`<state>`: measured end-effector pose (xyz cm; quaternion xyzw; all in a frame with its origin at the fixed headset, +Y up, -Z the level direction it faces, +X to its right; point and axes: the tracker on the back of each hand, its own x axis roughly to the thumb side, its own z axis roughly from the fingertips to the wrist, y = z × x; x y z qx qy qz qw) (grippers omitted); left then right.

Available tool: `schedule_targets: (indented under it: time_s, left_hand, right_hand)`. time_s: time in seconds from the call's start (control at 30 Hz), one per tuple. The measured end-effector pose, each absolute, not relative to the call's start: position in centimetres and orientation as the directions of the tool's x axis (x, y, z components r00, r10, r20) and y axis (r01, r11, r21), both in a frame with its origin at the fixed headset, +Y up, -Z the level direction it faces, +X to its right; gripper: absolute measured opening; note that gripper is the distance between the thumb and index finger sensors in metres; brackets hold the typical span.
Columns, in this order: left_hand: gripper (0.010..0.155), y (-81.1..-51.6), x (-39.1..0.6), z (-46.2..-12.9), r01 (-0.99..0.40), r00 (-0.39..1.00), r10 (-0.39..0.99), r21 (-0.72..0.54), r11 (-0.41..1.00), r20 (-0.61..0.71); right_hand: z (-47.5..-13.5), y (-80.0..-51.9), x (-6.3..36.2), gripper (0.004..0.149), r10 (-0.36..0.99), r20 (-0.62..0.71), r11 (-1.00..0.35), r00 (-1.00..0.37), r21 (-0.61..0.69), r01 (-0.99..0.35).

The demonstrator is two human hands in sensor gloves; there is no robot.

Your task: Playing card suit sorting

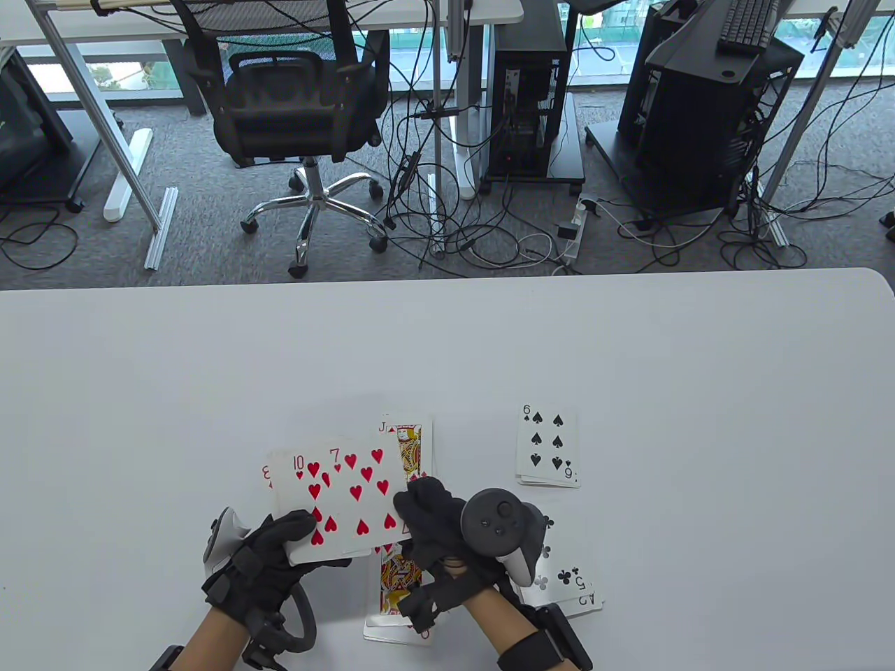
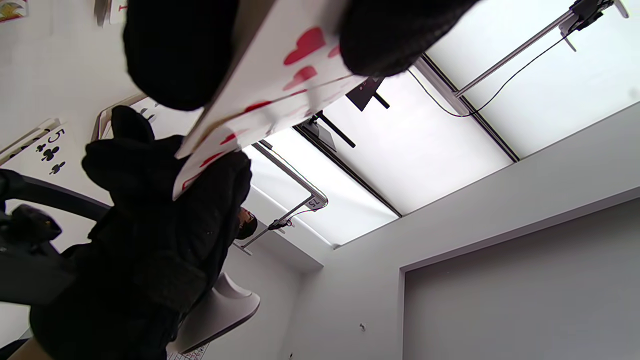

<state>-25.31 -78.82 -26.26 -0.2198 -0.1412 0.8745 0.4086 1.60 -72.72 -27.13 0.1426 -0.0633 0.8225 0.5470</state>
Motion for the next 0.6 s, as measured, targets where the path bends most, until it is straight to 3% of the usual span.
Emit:
schedule_targets:
  time_s: [0.13,0.27,0.37,0.5,0.6]
  left_hand:
    - [0.060,-78.8,-25.3,-26.3,-0.656,-0.576,0.773,-0.415,-0.630,-0.265]
    - [0.060,-78.8,-25.4,-26.3,-0.664,-0.572,0.777,-0.408,-0.627,-0.264]
    - [0.060,-78.9,-25.3,-26.2,-0.665,-0.567,0.777,-0.404,-0.628,-0.273]
    - [0.060,-78.9,-25.4,-26.2,-0.666,-0.565,0.778,-0.404,-0.627,-0.275]
    - [0.060,-78.9,-25.5,-26.2,-0.667,-0.565,0.779,-0.405,-0.625,-0.272]
  right_hand:
    - [-26.3,-73.2,3.7,0.052,0.892,0.281,-0.374,-0.354,0.020,-0.927]
    - [-25.0,-73.8,4.0,0.055,0.833,0.298,-0.500,-0.466,0.044,-0.865]
    - [-24.1,-74.6,2.7,0.058,0.748,0.269,-0.655,-0.607,0.149,-0.741]
    - [-23.4,-75.7,0.6,0.055,0.604,0.324,-0.795,-0.729,0.179,-0.579]
    - [-23.1,-76.4,-0.7,0.051,0.442,0.361,-0.896,-0.821,0.224,-0.383]
